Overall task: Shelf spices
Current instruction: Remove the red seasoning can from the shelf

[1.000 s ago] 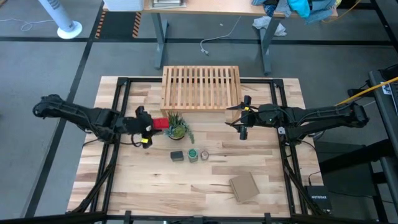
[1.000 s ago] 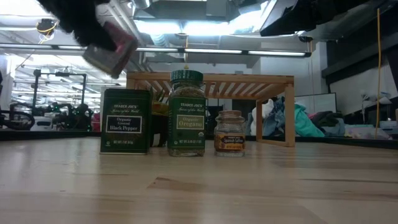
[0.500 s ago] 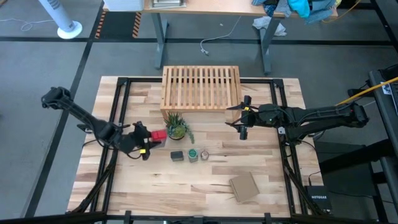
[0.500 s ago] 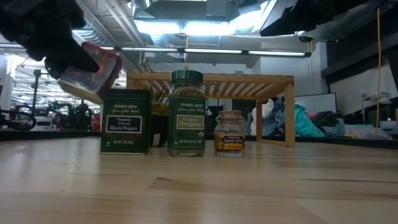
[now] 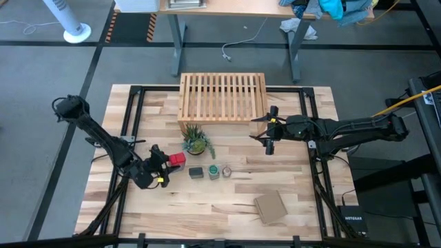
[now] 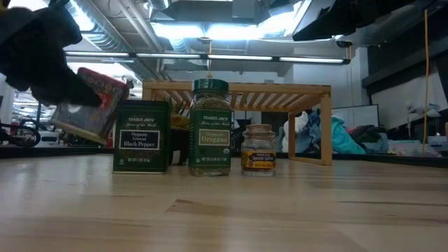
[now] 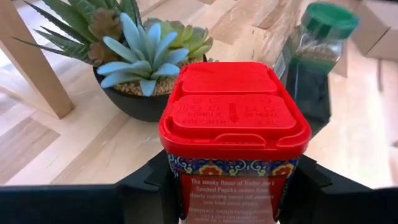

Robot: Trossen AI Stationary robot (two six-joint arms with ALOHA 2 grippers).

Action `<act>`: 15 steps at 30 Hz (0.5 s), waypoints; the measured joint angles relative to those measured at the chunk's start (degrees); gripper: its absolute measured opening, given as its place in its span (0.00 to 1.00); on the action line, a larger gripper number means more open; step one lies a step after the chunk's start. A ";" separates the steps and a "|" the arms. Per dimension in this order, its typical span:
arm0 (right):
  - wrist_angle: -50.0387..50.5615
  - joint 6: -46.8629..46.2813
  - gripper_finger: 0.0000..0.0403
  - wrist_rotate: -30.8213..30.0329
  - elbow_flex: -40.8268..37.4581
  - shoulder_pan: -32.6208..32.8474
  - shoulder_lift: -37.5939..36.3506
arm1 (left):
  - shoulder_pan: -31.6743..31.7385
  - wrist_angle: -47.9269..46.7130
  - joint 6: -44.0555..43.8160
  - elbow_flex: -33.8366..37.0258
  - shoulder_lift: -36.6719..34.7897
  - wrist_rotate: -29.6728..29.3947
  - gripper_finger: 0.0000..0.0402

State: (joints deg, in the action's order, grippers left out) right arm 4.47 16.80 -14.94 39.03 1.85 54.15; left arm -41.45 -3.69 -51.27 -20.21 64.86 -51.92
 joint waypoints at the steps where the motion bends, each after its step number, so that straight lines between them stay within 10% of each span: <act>1: -0.04 0.02 0.72 0.00 0.00 0.00 0.00 | -0.21 1.08 0.00 0.00 1.48 -0.68 0.42; 15: -0.04 0.01 0.72 0.00 0.00 0.00 0.00 | -0.22 18.10 -0.50 0.00 17.91 -4.53 0.42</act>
State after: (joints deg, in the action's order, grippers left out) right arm 4.43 16.80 -14.94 39.03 1.85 54.15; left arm -41.67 14.41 -51.77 -20.21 82.77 -56.45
